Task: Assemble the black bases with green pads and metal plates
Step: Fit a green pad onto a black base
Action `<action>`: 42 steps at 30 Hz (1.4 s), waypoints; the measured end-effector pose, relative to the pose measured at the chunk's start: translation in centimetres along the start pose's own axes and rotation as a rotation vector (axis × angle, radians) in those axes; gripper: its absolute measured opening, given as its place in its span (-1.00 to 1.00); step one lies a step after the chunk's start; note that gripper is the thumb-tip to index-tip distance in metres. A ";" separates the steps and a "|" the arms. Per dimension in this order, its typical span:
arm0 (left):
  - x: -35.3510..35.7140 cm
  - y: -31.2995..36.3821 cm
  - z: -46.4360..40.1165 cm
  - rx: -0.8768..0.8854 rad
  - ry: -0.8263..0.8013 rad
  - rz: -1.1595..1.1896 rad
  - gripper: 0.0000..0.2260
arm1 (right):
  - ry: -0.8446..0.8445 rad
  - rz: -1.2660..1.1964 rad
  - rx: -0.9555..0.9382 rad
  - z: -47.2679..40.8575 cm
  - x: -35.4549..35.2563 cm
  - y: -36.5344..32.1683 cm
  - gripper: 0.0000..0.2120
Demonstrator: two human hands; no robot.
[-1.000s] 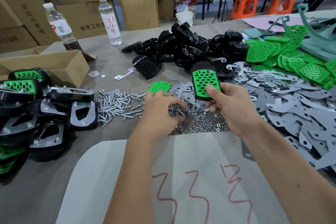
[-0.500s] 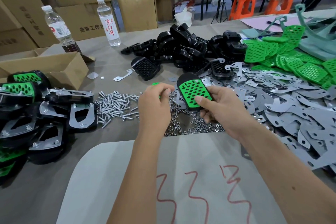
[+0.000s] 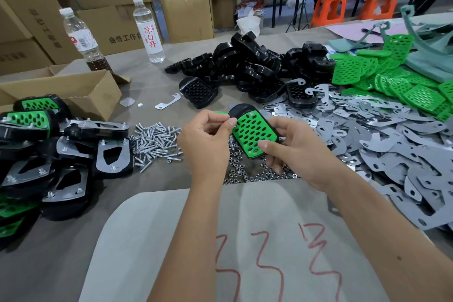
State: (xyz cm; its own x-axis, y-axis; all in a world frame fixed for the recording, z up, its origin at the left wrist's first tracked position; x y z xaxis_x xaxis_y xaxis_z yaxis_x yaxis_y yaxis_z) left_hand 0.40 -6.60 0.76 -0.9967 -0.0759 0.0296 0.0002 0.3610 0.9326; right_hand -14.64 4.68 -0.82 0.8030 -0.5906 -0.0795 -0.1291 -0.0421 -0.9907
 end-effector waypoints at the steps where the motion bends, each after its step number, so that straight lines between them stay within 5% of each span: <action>1: 0.0 0.1 0.0 0.000 -0.002 0.000 -0.88 | 0.000 0.000 -0.004 0.0 -0.1 0.0 -0.77; 9: 0.9 2.0 1.2 0.332 -0.059 -0.240 -0.88 | 0.015 -0.018 -0.019 0.0 -0.3 -0.1 -0.79; 18: 0.6 0.6 0.6 0.049 0.003 0.004 -0.83 | 0.047 -0.103 -0.017 -0.1 -0.6 -0.2 -0.77; 22: 1.0 -0.6 0.7 -0.244 -0.010 0.231 -0.87 | 0.020 -0.137 -0.017 0.0 -0.3 -0.3 -0.76; 24: 1.0 -1.5 0.8 -0.376 -0.004 0.268 -0.73 | 0.019 -0.181 -0.021 0.1 -0.4 -0.7 -0.75; 28: 2.2 -2.0 1.7 -0.536 -0.156 0.275 -0.79 | 0.013 -0.196 -0.013 0.1 -0.9 -0.9 -0.75; 42: 2.1 -2.5 1.2 -0.508 -0.109 0.265 -0.98 | 0.023 -0.132 -0.027 0.0 -0.5 -0.6 -0.71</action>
State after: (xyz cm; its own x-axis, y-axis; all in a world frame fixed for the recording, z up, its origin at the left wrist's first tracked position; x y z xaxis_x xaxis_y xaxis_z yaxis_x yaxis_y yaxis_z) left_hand -1.83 -6.55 -1.90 -0.9600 0.0616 0.2732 0.2629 -0.1389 0.9548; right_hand -15.03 4.98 -0.22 0.8004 -0.5969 0.0545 -0.0386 -0.1421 -0.9891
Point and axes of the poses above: each hand's wrist, its own z-axis away from the middle knuckle, its own x-axis out of the palm, y = z × x, the point moved 7 cm from there along -z, towards the middle knuckle, and after that the axes turned 13 degrees about y, right-handed, at the moved point
